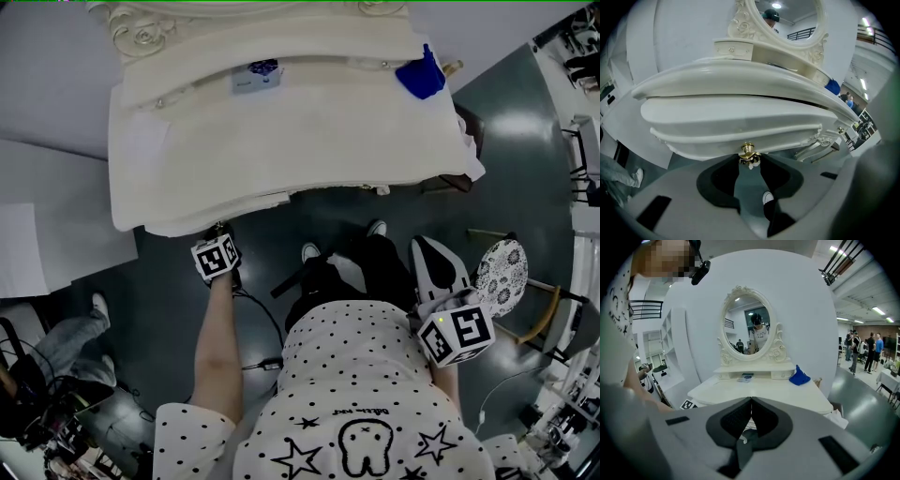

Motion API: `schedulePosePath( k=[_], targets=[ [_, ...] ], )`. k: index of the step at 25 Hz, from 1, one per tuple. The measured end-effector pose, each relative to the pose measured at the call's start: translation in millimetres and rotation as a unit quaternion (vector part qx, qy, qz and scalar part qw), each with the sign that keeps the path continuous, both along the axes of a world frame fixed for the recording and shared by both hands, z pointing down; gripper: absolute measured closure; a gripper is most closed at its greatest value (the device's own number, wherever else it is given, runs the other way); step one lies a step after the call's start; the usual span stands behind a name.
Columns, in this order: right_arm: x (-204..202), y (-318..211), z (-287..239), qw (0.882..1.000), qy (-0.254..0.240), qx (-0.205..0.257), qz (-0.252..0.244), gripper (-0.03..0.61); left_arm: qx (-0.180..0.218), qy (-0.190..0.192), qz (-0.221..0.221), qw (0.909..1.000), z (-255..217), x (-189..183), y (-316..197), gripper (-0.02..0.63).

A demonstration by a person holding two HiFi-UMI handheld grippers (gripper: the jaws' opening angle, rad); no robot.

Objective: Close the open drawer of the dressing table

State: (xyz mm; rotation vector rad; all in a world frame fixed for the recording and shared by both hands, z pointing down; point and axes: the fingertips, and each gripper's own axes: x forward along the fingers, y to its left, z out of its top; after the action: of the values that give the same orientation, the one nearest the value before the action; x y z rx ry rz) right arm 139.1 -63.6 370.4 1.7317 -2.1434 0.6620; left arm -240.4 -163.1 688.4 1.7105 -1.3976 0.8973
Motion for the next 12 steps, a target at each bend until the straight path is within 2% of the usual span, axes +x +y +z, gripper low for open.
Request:
schedulePosePath(
  k=[12],
  targets=[
    [-8,-10,3,1.000,0.006,-0.004,-0.010,0.569,0.008,0.006,0.000,1.0000,2,2,-17,0.460]
  ],
)
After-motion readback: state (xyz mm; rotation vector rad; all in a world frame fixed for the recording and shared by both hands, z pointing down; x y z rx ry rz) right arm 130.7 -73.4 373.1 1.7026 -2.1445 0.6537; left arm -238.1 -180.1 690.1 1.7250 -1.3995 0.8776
